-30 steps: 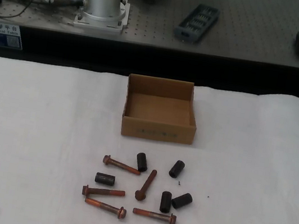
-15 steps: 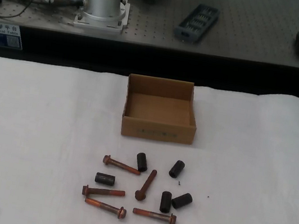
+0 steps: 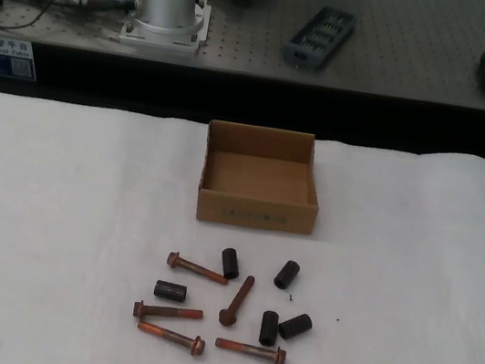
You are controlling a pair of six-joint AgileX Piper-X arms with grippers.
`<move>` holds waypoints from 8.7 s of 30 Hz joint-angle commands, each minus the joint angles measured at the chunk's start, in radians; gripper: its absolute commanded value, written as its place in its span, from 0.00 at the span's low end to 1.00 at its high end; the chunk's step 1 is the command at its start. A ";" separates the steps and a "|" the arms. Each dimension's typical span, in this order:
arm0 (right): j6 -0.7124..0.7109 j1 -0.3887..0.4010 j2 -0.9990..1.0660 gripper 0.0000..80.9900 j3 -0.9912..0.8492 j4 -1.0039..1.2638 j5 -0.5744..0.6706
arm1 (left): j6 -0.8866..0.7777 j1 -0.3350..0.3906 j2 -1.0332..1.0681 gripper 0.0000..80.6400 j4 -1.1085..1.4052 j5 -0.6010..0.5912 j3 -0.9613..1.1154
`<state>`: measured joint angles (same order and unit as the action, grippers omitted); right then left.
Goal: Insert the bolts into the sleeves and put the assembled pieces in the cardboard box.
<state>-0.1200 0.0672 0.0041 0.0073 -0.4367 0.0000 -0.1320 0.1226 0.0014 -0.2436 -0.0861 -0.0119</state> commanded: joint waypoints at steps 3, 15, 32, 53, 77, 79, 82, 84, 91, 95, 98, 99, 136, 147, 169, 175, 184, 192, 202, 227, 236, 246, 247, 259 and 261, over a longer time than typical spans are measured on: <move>-0.008 -0.007 -0.004 0.03 -0.007 0.000 0.000 | 0.005 0.000 -0.001 0.01 0.005 0.000 0.012; 0.102 -0.007 -0.004 0.03 -0.007 0.167 0.018 | 0.001 0.000 -0.001 0.01 0.005 -0.004 0.012; 0.159 -0.007 0.078 0.03 -0.200 0.047 0.036 | 0.069 0.000 -0.001 0.01 0.110 -0.041 0.050; -0.318 0.158 1.108 0.03 -0.982 -0.269 0.417 | 0.086 0.000 0.664 0.01 -0.111 -0.225 0.604; -0.888 0.600 1.856 0.03 -1.383 -0.557 0.152 | 0.095 0.000 0.698 0.01 -0.227 -0.225 0.630; -0.867 0.605 1.886 0.03 -1.383 -0.575 0.135 | 0.095 0.000 0.698 0.01 -0.227 -0.225 0.630; -0.816 0.606 1.912 0.02 -1.383 -0.587 0.106 | 0.095 0.000 0.698 0.01 -0.227 -0.225 0.630; -0.819 0.606 1.920 0.05 -1.383 -0.589 0.106 | 0.095 0.000 0.698 0.01 -0.227 -0.225 0.630; -0.816 0.614 1.925 0.57 -1.383 -0.586 0.045 | 0.095 0.000 0.698 0.01 -0.227 -0.225 0.630; -0.820 0.626 1.925 0.51 -1.383 -0.586 0.035 | 0.095 0.000 0.698 0.01 -0.227 -0.225 0.630; -0.862 0.641 1.925 0.48 -1.383 -0.581 0.033 | 0.095 0.000 0.698 0.01 -0.227 -0.225 0.630; -0.873 0.646 1.925 0.47 -1.383 -0.576 0.032 | 0.095 0.000 0.698 0.01 -0.227 -0.225 0.630; -0.636 0.680 2.023 0.03 -1.383 -0.646 0.029 | 0.360 0.006 0.698 0.01 -0.301 -0.433 0.627; -0.293 0.666 1.823 0.03 -1.383 -0.586 0.227 | 0.518 0.093 0.698 0.01 -0.303 -0.472 0.627; -0.078 0.535 1.246 0.03 -1.122 -0.537 0.121 | 0.794 0.462 1.293 0.01 -0.443 -0.237 1.027; -0.074 0.448 1.019 0.03 -0.989 -0.537 0.121 | 0.916 0.550 1.475 0.01 -0.523 -0.131 1.157; -0.024 0.372 0.689 0.03 -0.837 -0.529 0.100 | 0.995 0.611 1.669 0.01 -0.500 -0.101 1.219; 0.059 0.372 0.504 0.03 -0.757 -0.528 0.077 | 1.063 0.622 1.753 0.12 -0.405 -0.095 1.219; 0.059 0.372 0.468 0.03 -0.741 -0.528 0.077 | 1.088 0.670 1.806 0.23 -0.389 -0.048 1.220; 0.059 0.372 0.468 0.03 -0.741 -0.528 0.081 | 1.104 0.670 1.938 0.35 -0.356 -0.007 1.294; 0.059 0.372 0.468 0.03 -0.741 -0.528 0.081 | 1.091 0.670 1.948 0.20 -0.427 -0.018 1.294; 0.059 0.372 0.468 0.03 -0.741 -0.519 0.081 | 1.023 0.670 1.948 0.11 -0.454 -0.055 1.294; 0.059 0.372 0.468 0.03 -0.741 -0.512 0.081 | 1.014 0.670 1.944 0.05 -0.454 -0.056 1.294; 0.052 0.372 0.472 0.03 -0.741 -0.325 0.085 | 0.693 0.652 1.765 0.01 -0.291 -0.105 1.309; 0.052 0.372 0.486 0.03 -0.741 -0.292 0.096 | 0.593 0.632 1.710 0.01 -0.244 -0.169 1.309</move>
<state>-0.0615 0.4437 0.4793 -0.7327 -0.8219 0.0793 0.6202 0.7808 1.8076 -0.5634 -0.1771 1.2779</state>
